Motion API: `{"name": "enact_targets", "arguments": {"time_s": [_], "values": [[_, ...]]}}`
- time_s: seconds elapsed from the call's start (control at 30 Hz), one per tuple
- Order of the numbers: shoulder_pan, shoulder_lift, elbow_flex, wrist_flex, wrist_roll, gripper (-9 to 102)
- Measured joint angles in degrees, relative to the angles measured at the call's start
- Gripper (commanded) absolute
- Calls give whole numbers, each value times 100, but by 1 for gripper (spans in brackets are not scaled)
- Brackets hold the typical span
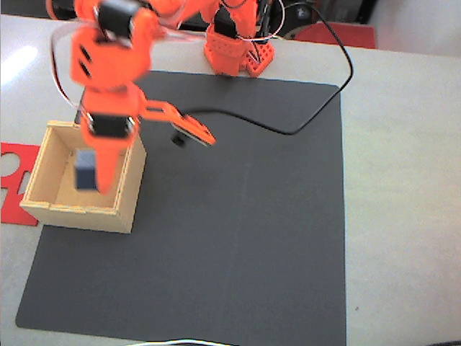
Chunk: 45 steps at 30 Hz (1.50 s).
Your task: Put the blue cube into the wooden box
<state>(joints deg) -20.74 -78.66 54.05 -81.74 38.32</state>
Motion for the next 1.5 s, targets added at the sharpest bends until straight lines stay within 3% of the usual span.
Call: {"name": "enact_targets", "arguments": {"time_s": [0.23,0.73,1.5], "values": [[-527,-185,35,-272,9,0],[-1134,-185,1055,-18,9,0],[-1521,1494,1090,510,-35,0]]}}
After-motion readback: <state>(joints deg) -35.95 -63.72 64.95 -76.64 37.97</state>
